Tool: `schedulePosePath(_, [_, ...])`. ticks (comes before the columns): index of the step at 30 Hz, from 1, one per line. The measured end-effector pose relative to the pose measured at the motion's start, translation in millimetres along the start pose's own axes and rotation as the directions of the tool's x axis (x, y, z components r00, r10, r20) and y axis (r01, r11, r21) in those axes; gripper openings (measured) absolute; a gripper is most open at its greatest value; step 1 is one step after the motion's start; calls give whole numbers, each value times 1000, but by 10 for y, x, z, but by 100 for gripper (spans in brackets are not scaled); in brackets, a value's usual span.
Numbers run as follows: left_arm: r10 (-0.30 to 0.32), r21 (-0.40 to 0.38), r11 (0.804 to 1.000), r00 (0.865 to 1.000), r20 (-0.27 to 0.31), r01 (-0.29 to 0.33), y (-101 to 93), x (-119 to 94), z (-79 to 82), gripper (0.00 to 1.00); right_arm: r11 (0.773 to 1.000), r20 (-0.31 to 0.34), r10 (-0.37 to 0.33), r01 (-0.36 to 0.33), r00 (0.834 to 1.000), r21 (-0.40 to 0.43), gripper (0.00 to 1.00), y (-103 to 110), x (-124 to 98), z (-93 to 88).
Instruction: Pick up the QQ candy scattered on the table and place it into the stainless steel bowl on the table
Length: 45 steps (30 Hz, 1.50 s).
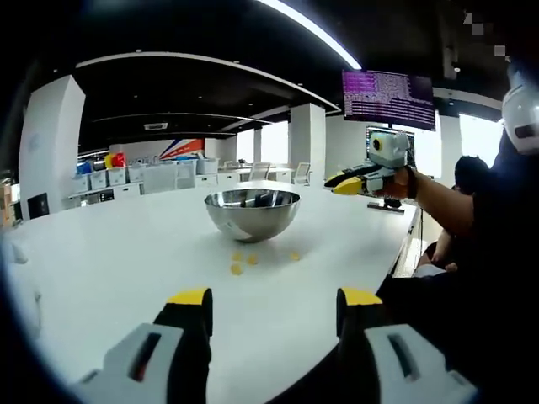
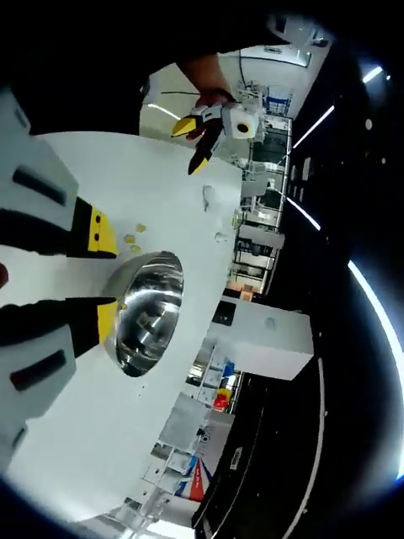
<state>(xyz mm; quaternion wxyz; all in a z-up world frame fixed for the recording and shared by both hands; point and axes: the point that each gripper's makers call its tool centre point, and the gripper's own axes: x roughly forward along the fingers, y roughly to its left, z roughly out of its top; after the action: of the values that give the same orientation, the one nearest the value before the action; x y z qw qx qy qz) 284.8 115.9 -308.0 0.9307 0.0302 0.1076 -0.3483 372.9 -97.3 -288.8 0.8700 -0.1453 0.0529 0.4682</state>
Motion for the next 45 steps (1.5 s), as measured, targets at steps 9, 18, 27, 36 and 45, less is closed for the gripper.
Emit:
schedulePosePath(9, [-7, 5, 1000, 1000, -16, 7, -88, 4, -34, 59, 995, 11, 6, -7, 1000, 104, 19, 256, -13, -412])
schedulePosePath(18, [-9, 18, 1000, 1000, -13, 9, -137, -18, -1, 59, 993, 3, 32, -32, 999, 109, 19, 394, 166, -422])
schedulePosePath(27, [-2, 9, 1000, 1000, -17, 2, -51, -54, -34, 59, 993, -52, 62, -56, 997, 106, 18, 504, 511, -474])
schedulePosePath(36, [7, 5, 1000, 1000, -16, -7, 14, -111, -42, 58, 994, -82, 100, -95, 992, 60, 18, 560, 876, -424])
schedulePosePath(45, [31, -2, 1000, 999, -20, -31, 162, -224, -76, 58, 993, -109, 111, -105, 988, 55, 18, 551, 1065, -479])
